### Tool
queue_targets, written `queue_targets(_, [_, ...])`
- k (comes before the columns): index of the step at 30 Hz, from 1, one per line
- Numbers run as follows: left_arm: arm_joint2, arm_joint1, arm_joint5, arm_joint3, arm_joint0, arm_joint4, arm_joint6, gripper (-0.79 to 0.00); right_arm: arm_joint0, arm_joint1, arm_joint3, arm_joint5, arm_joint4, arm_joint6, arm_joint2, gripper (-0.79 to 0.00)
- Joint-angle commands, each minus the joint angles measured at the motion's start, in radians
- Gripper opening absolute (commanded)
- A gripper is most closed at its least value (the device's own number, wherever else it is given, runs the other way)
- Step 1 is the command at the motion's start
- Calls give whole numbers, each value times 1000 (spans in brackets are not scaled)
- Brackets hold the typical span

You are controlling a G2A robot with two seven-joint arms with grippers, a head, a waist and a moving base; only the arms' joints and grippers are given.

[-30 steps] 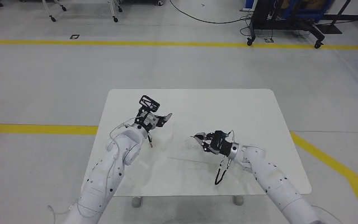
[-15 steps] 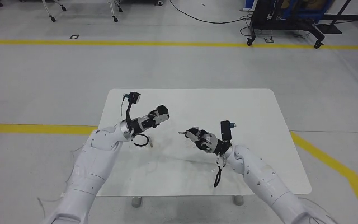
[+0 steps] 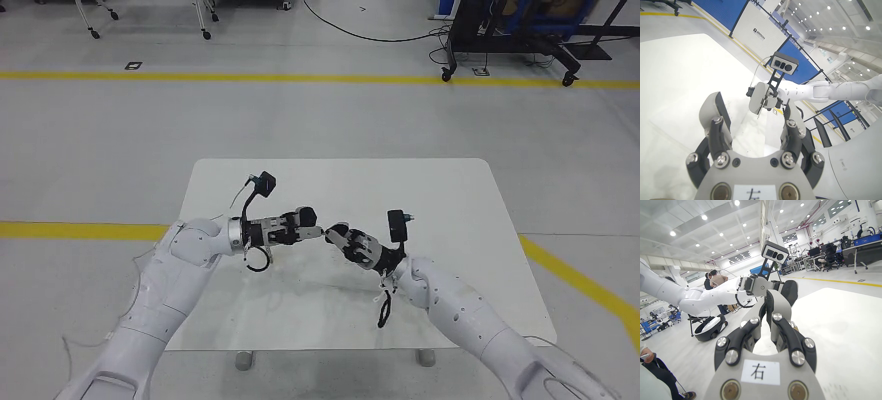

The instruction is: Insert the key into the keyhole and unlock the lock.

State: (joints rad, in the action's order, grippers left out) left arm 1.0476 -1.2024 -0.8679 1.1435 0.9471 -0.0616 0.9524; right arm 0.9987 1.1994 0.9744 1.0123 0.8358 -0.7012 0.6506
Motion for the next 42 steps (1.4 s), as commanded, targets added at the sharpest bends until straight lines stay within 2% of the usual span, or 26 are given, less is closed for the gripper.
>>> queue_targets(1, [-13, 2, -7, 0, -4, 0, -7, -425, -7, -5, -3, 0, -4, -6, -16, -785])
queue_targets(19, [-102, 38, -42, -4, -35, -39, -42, -539, -65, -20, -40, 0, -75, -64, -116, -785])
queue_targets(22, [-115, 44, -47, -4, -39, -43, -47, -622, -67, -22, -45, 0, -78, -79, -125, -785])
queue_targets(24, [-124, 47, -49, -4, -42, -46, -49, -785, -69, -23, -46, 0, -77, -89, -131, -785])
queue_targets(30, [-144, 56, -60, -8, -50, -57, -60, -785, -75, -27, -53, 0, -73, -106, -148, -785])
queue_targets(31, [-147, 56, -62, -8, -50, -69, -62, -785, -78, -27, -57, 0, -68, -106, -149, -579])
queue_targets(32, [-148, 58, -63, -11, -51, -80, -63, -785, -79, -26, -60, 0, -66, -107, -150, -271])
queue_targets(33, [-150, 59, -63, -12, -53, -87, -63, -785, -79, -25, -62, 0, -64, -106, -150, 0])
queue_targets(42, [-140, 67, -72, -37, -54, -153, -83, -785, -82, -24, -67, 0, -57, -105, -152, 0])
